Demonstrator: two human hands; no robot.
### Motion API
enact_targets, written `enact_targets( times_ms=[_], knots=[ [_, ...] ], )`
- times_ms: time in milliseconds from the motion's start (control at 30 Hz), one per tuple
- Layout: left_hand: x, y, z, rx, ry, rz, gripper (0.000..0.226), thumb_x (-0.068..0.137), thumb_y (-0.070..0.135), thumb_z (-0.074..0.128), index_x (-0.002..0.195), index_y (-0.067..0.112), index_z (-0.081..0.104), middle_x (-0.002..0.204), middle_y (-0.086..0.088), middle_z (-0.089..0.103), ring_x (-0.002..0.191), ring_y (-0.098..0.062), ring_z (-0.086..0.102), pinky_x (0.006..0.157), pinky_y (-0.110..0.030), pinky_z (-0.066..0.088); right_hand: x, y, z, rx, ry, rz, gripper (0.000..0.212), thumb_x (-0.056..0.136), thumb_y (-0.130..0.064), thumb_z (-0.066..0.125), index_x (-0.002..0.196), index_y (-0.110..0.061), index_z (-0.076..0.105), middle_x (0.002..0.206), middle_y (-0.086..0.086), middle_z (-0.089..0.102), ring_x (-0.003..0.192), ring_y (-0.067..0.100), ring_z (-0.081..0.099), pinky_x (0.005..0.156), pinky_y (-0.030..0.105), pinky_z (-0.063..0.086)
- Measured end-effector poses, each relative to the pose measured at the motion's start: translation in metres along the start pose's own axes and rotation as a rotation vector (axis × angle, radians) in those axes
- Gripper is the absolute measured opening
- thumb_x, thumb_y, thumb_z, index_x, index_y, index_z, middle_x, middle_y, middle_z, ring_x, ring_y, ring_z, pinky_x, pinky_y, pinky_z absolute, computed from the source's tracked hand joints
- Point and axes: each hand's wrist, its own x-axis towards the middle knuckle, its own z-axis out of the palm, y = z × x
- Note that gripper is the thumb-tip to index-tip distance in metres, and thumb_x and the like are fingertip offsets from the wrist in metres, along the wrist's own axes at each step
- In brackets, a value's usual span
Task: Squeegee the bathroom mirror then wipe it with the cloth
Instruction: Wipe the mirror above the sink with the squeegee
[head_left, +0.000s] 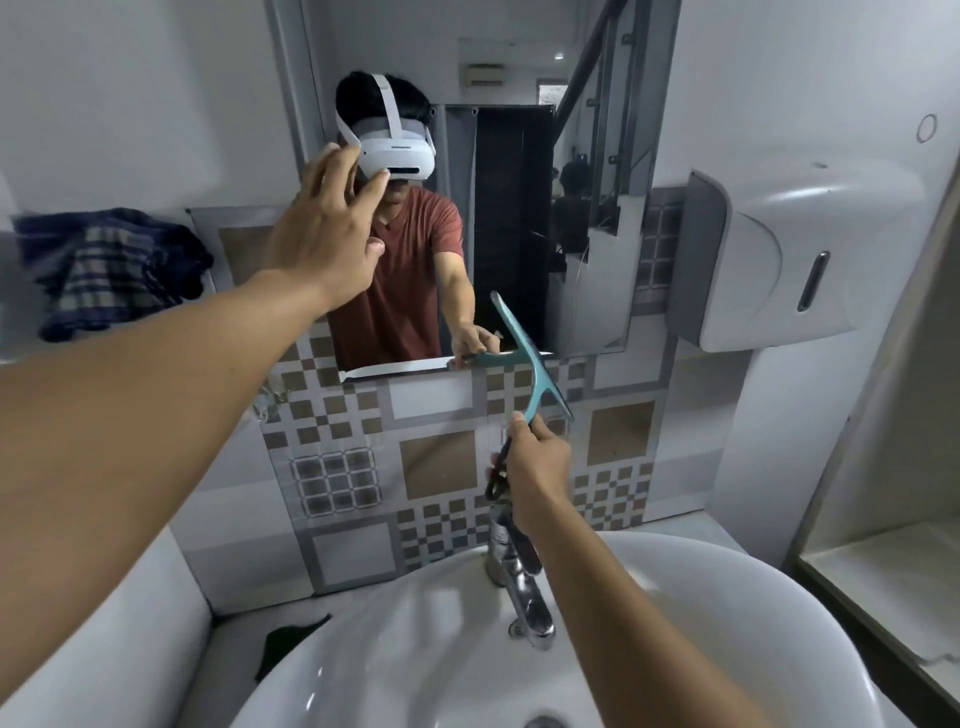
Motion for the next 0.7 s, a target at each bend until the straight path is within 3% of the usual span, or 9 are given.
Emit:
enact_targets(
  times_ms=[133,267,400,500,700],
  knots=[
    [0.001,-0.007,-0.001,0.035,0.003,0.032,0.070,0.088,0.023,0.071,0.148,0.006,0.041,0.154,-0.021,0.032,0.144,-0.041,0.025,0.115,-0.055,0.035,-0.017,0.008,0.041,0.073,0.008,0.019,0.019,0.105,-0.032,0.051,0.095,-0.023,0.065,0.075,0.000,0.054,0.066,0.011,0.051,0.064,0.028,0.047],
    [0.002,-0.017,-0.003,0.061,0.022,0.044,0.066,0.090,0.024,0.069,0.148,0.007,0.042,0.153,-0.020,0.033,0.143,-0.041,0.026,0.117,-0.053,0.033,-0.036,0.026,0.074,0.113,-0.036,0.006,0.020,0.106,-0.030,0.050,0.105,-0.018,0.066,0.071,-0.002,0.054,0.060,0.008,0.051,0.057,0.021,0.051],
    [0.002,-0.018,-0.002,0.068,0.019,0.049,0.066,0.090,0.027,0.068,0.148,0.009,0.041,0.153,-0.018,0.033,0.145,-0.039,0.026,0.115,-0.053,0.037,-0.046,0.047,0.097,0.081,-0.027,-0.053,0.018,0.104,-0.033,0.051,0.110,-0.024,0.065,0.079,0.000,0.062,0.067,0.011,0.057,0.068,0.029,0.056],
    [0.002,-0.018,0.000,0.074,0.038,0.050,0.065,0.092,0.027,0.065,0.149,0.009,0.041,0.153,-0.019,0.034,0.144,-0.039,0.027,0.115,-0.051,0.037,-0.053,0.059,0.106,0.042,-0.051,-0.065,0.013,0.104,-0.032,0.053,0.096,-0.031,0.063,0.076,-0.003,0.060,0.067,0.010,0.058,0.076,0.036,0.060],
    [0.001,-0.018,0.001,0.078,0.040,0.041,0.063,0.093,0.027,0.063,0.150,0.011,0.041,0.155,-0.018,0.034,0.145,-0.038,0.026,0.115,-0.050,0.038,-0.057,0.066,0.111,-0.017,-0.071,-0.113,0.015,0.104,-0.033,0.051,0.093,-0.030,0.061,0.070,-0.003,0.055,0.060,0.008,0.052,0.063,0.026,0.052]
  ],
)
